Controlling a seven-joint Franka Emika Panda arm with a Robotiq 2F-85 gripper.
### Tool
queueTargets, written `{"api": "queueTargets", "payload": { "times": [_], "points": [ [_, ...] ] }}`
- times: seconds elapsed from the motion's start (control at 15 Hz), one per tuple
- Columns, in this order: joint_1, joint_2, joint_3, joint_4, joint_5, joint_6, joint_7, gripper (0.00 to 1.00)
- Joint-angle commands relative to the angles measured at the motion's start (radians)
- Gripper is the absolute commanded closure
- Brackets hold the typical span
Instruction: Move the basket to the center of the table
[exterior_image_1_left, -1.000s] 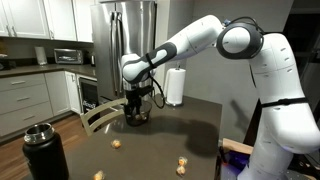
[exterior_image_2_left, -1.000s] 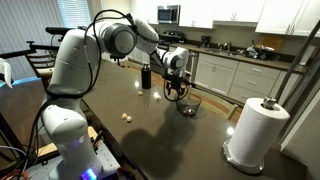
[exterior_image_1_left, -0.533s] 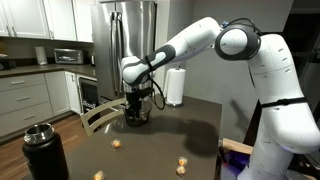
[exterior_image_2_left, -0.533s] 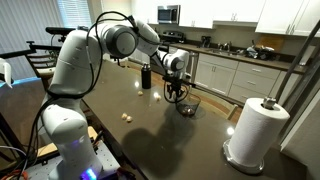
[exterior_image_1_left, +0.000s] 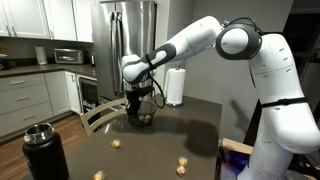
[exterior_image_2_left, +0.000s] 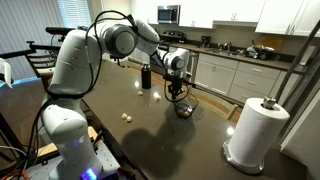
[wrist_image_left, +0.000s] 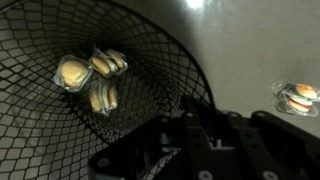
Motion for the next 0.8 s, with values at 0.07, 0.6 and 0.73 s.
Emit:
{"api": "queueTargets", "payload": {
  "times": [0.07, 0.6, 0.73],
  "points": [
    [-0.001, -0.065, 0.003, -0.028, -0.011, -0.007, -0.023, 0.94],
    [0.043, -0.237, 0.007, -0.143, -0.078, -0.023, 0.002, 0.94],
    [0.057, -0.275, 0.014, -0.184, -0.102, -0.023, 0.005, 0.94]
  ]
}}
